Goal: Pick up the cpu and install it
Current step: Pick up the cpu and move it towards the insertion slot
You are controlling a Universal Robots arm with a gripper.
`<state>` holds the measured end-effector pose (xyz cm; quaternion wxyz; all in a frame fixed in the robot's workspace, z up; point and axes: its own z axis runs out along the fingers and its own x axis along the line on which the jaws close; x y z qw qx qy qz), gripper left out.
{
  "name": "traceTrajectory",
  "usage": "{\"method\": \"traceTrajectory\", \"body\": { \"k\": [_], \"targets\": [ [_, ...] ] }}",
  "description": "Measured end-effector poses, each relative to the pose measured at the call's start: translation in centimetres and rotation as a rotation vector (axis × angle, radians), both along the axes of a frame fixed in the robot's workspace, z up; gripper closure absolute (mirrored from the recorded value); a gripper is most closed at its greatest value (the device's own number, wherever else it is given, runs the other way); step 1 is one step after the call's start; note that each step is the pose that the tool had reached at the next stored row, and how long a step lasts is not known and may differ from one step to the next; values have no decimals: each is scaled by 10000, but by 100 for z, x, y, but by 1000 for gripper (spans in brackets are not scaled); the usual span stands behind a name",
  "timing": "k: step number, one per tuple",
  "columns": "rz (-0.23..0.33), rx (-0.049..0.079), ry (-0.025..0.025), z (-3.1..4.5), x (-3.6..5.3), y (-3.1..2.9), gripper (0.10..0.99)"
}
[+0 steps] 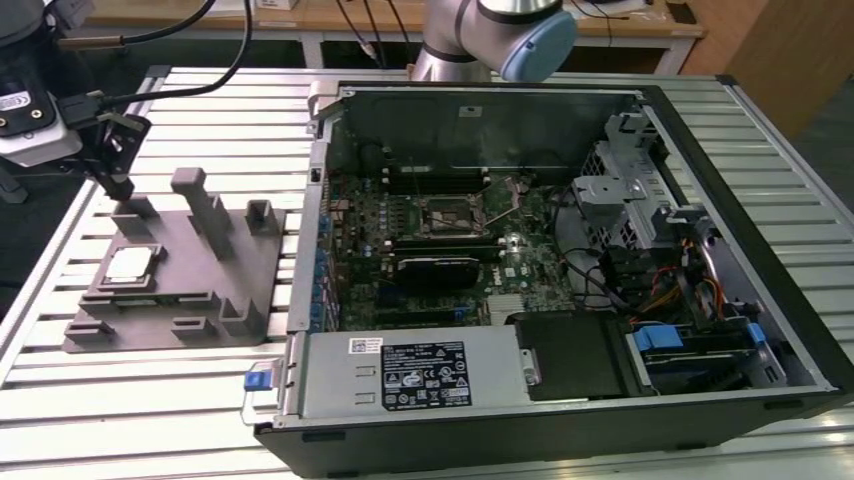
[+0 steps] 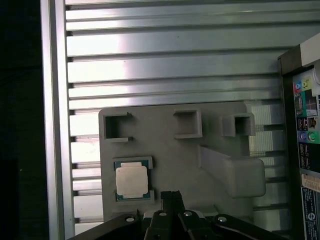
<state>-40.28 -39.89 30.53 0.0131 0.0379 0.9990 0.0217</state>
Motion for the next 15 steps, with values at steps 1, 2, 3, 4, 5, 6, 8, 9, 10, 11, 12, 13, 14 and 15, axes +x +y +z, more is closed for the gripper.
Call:
{"method": "traceTrajectory", "body": {
  "k": [1, 2, 3, 4, 5, 6, 8, 9, 10, 11, 12, 13, 14, 15],
  "targets": [
    [0, 0, 0, -4, -5, 0, 980],
    [0, 0, 0, -9, -10, 0, 980],
    [0, 0, 0, -14, -15, 0, 980],
    [0, 0, 0, -18, -20, 0, 980],
    [0, 0, 0, -22, -25, 0, 980],
    [0, 0, -1, -27, -30, 0, 980],
    [0, 0, 0, -37, -39, 0, 980],
    [0, 0, 0, -42, -44, 0, 980],
    [1, 0, 0, -48, -49, 0, 980],
    [1, 0, 1, -55, -52, 0, 980],
    [1, 0, 0, -65, -55, -1, 980],
    [0, 0, 0, -74, -58, -1, 980],
    [0, 0, 0, -84, -61, -1, 980],
    [1, 0, 0, -94, -63, -2, 980]
  ]
}}
